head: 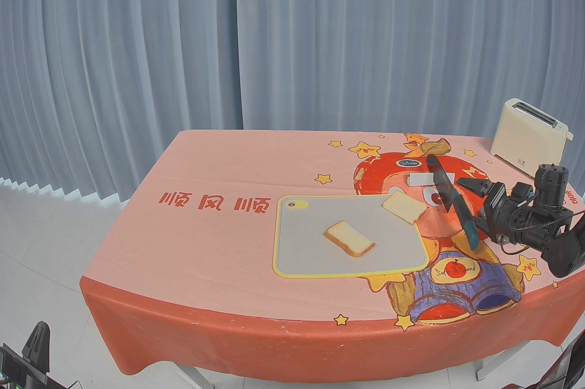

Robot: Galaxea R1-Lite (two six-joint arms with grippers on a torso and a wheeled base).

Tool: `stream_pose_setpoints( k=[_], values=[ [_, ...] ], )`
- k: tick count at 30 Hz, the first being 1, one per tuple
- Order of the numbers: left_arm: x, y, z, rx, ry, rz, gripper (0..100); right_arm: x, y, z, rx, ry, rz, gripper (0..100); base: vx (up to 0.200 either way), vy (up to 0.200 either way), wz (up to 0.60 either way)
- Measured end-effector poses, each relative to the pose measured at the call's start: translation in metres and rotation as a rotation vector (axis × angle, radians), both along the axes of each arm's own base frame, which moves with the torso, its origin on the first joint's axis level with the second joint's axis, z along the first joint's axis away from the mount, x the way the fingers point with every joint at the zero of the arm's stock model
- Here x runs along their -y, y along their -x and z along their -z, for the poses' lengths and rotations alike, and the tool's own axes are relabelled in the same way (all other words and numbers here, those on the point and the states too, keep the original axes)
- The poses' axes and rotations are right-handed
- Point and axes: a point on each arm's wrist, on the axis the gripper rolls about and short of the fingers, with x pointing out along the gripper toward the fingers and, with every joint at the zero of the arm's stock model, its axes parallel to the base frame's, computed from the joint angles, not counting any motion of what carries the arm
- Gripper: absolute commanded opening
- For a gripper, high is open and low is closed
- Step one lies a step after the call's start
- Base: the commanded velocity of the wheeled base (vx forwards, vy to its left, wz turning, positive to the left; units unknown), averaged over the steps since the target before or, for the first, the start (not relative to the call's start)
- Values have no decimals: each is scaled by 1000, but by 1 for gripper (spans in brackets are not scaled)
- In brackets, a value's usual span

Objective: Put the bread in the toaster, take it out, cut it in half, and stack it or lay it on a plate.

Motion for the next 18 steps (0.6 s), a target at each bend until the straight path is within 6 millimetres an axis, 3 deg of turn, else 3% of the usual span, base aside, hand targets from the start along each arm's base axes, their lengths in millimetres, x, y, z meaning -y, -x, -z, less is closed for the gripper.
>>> stream_pose_setpoints(
  k=[18],
  values=[
    [0,0,0,0,0,0,0,-1,6,-17,66,13,5,100,0,0,0]
  ],
)
